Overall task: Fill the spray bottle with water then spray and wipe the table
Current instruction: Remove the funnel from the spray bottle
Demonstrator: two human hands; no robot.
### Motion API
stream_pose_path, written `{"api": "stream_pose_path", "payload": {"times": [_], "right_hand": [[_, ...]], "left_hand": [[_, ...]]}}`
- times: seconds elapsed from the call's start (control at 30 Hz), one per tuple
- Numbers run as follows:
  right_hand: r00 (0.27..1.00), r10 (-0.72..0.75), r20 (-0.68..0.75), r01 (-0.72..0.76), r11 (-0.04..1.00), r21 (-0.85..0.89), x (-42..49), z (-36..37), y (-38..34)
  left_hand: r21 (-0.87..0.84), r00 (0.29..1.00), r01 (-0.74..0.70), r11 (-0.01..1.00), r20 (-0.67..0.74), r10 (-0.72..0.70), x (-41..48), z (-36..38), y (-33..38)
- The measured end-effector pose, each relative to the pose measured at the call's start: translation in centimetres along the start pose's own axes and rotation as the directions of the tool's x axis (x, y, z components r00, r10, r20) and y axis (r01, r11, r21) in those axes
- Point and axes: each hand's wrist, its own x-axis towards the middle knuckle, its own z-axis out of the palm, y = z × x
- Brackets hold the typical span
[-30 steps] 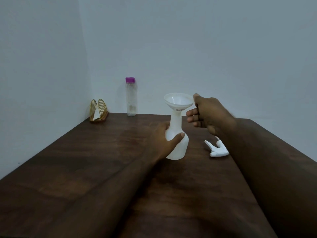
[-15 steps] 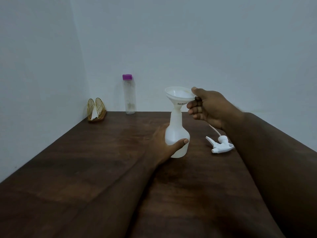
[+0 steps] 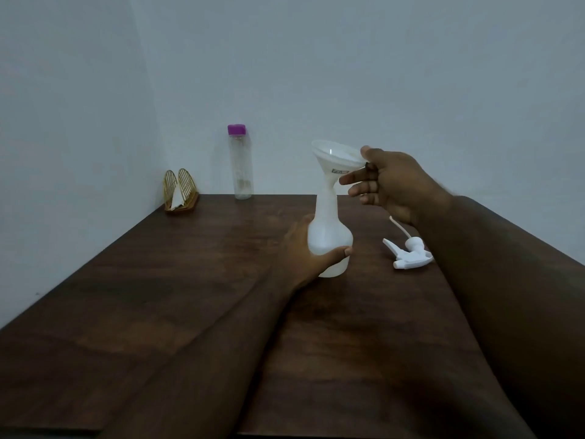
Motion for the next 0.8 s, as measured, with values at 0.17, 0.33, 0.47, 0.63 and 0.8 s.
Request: {"api": "stream_pose_path", "payload": {"times": [0.17, 0.33, 0.47, 0.63, 0.8], "right_hand": [[1.0, 0.01, 0.004, -0.01, 0.999, -0.033, -0.35, -0.1, 0.02], [1.0, -0.01, -0.011, 0.01, 1.0, 0.003, -0.47, -0.34, -0.08], [0.999, -0.023, -0.024, 0.023, 1.0, -0.001, -0.38, -0.4, -0.18], [0.996, -0.05, -0.073, 0.052, 0.999, 0.018, -0.24, -0.19, -0.22], [0.993, -0.07, -0.1, 0.069, 0.998, -0.01, -0.17, 0.1, -0.28]], "left_hand": [[0.003, 1.0, 0.005, 1.0, 0.014, -0.005, 0.24, -0.03, -0.18], [0.018, 1.0, 0.003, 1.0, 0.005, -0.003, 0.27, 0.2, -0.31], [0.014, 1.0, -0.013, 1.0, -0.005, 0.013, 0.23, 0.14, -0.16], [0.03, 1.0, -0.002, 1.0, -0.003, 0.002, 0.22, 0.21, -0.22], [0.025, 0.999, -0.008, 1.0, -0.032, 0.009, 0.2, 0.27, -0.3]]}}
